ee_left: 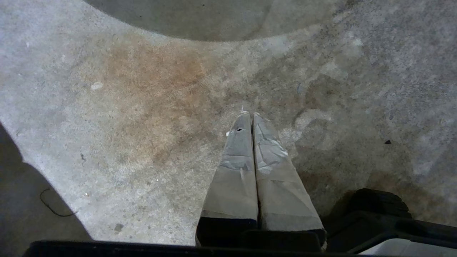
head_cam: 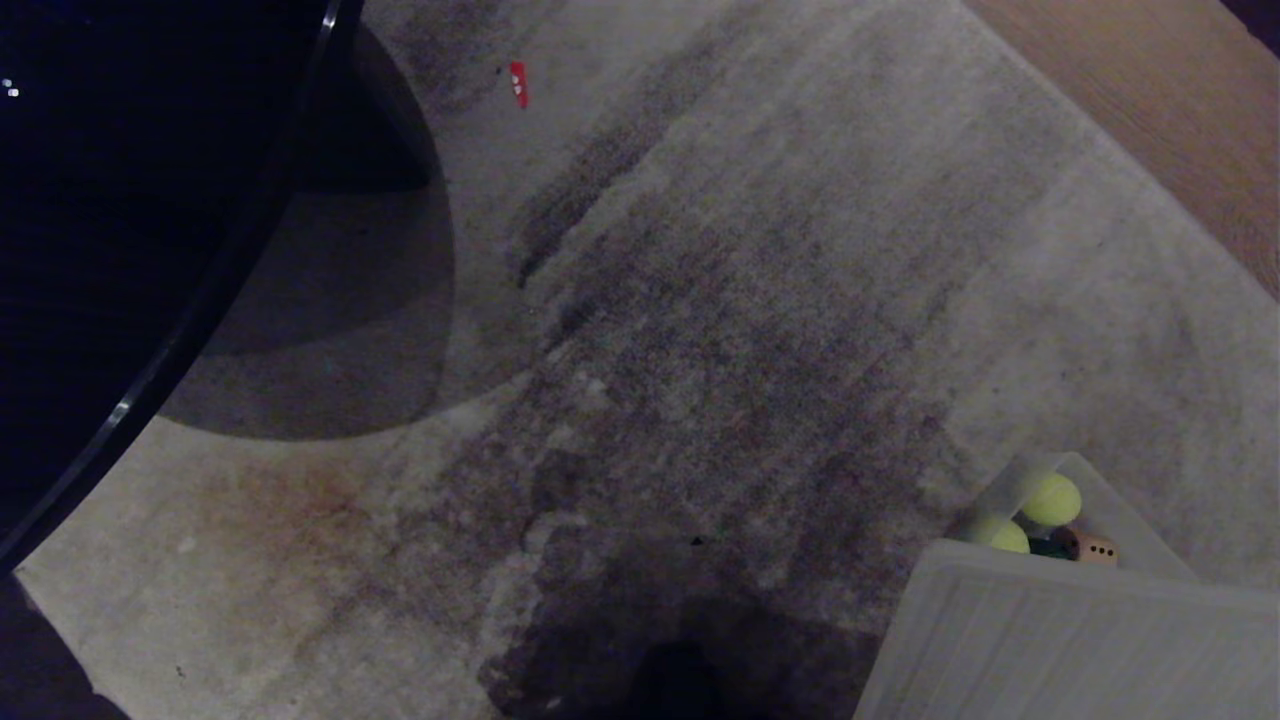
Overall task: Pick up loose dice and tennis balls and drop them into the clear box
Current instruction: Close the lid
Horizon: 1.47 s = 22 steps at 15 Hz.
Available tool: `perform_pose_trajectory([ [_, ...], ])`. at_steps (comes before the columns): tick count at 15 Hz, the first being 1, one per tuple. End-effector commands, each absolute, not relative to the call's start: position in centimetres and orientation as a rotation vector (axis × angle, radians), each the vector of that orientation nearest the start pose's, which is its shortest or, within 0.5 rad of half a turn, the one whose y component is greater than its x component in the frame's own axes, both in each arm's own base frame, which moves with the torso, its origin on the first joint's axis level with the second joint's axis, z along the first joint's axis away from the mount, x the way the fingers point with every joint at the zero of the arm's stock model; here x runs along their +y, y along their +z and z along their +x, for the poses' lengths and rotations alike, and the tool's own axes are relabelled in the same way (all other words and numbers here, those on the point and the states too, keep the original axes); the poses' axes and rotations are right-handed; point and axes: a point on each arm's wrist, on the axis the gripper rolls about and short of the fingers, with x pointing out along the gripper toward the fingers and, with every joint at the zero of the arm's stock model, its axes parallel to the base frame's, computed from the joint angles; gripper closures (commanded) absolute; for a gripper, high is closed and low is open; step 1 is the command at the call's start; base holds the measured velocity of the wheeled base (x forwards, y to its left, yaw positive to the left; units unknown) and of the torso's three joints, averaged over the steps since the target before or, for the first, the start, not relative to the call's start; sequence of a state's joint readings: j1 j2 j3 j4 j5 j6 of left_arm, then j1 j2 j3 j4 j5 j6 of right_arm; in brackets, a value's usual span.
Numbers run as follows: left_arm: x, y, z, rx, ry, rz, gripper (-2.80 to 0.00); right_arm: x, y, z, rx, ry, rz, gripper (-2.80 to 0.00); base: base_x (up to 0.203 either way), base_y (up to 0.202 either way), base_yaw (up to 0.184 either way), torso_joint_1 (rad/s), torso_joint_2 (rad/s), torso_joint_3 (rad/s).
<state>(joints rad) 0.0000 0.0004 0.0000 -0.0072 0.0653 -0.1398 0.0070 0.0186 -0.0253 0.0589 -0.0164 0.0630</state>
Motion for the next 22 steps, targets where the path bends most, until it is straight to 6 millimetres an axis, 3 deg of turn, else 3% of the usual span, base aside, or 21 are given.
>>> perform_pose_trajectory([
  [1, 0.15, 7.59, -2.26, -0.009, 0.066, -0.141, 0.0, -0.06, 7.6, -2.47, 0.038, -0.011, 0.069, 0.0, 0.0, 0.0, 0.0, 0.0, 0.0, 0.0],
  [14, 0.15, 7.59, -2.26, -0.01, 0.068, -0.143, 0.0, -0.06, 7.6, -2.47, 0.038, -0.014, 0.07, 0.0, 0.0, 0.0, 0.0, 0.0, 0.0, 0.003],
  [22, 0.15, 7.59, -2.26, -0.009, 0.067, -0.143, 0.0, -0.06, 7.6, -2.47, 0.038, -0.014, 0.07, 0.0, 0.0, 0.0, 0.0, 0.003, 0.0, 0.184],
])
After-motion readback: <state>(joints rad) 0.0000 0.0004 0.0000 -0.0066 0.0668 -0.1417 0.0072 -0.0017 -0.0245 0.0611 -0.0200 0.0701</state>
